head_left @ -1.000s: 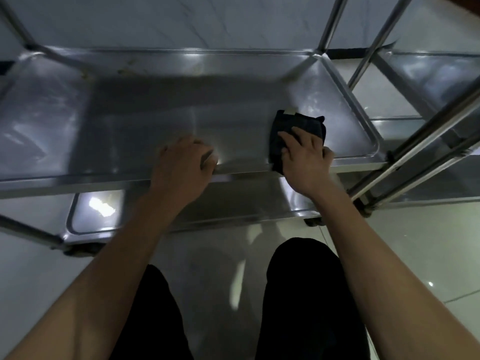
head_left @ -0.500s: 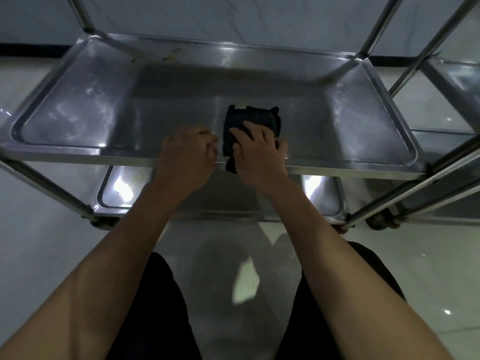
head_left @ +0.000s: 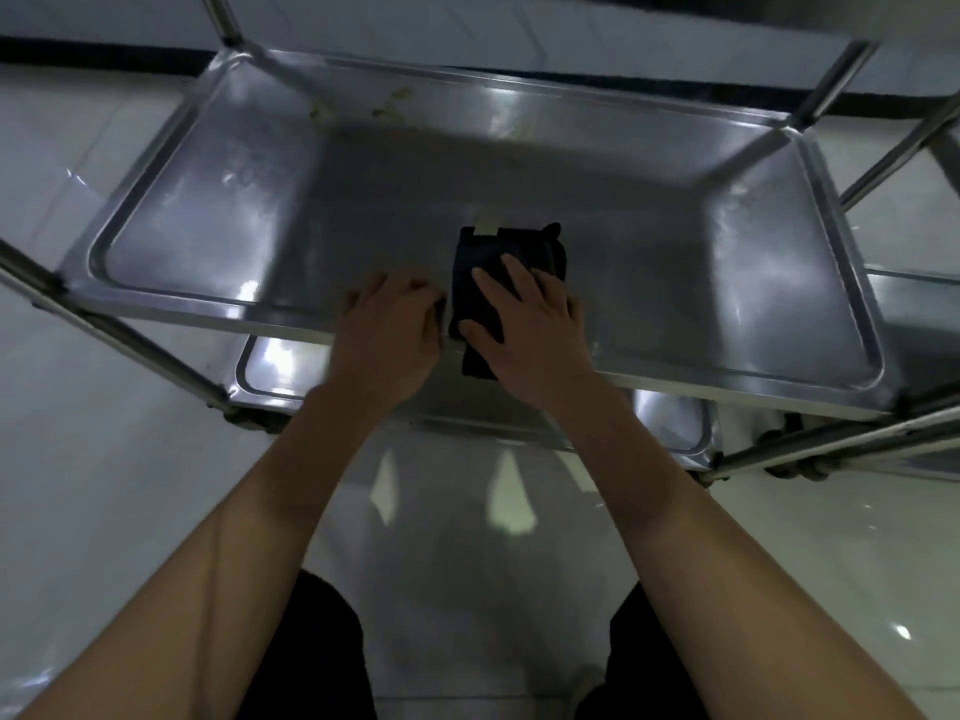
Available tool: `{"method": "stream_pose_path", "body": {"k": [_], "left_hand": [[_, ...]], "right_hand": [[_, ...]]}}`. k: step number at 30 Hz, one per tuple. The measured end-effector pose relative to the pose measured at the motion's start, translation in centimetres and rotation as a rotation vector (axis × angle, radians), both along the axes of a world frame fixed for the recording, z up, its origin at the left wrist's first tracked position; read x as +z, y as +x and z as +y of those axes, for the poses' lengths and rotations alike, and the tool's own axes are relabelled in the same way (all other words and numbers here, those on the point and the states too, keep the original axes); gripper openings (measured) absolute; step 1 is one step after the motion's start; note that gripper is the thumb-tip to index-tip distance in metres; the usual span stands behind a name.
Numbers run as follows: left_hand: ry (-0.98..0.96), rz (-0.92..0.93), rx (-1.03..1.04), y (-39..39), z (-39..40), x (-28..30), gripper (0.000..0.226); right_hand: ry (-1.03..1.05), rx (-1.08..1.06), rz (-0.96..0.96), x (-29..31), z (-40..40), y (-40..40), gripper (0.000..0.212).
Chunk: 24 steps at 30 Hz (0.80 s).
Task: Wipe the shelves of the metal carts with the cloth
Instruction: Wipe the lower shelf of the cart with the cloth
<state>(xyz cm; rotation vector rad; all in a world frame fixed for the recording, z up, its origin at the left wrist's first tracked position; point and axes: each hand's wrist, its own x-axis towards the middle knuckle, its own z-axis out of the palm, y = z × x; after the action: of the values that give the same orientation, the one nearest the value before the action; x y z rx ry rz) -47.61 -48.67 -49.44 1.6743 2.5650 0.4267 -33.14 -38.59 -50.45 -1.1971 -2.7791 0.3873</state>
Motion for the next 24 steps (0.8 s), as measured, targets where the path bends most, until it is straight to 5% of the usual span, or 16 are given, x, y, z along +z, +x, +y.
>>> {"method": "stream_pose_path", "body": {"k": [14,24], "left_hand": [[-0.220,-0.274,0.066,1.5,-9.1,9.8,0.036],[-0.285,-0.444,0.223,-0.1,-22.5,24.7,0.032]], "right_hand": [[-0.193,-0.062,-0.193,7.5,-6.9,-0.4,0.055],[-0.261,0.116,-0.092,23.7,-18.4,-2.3,0.053]]}}
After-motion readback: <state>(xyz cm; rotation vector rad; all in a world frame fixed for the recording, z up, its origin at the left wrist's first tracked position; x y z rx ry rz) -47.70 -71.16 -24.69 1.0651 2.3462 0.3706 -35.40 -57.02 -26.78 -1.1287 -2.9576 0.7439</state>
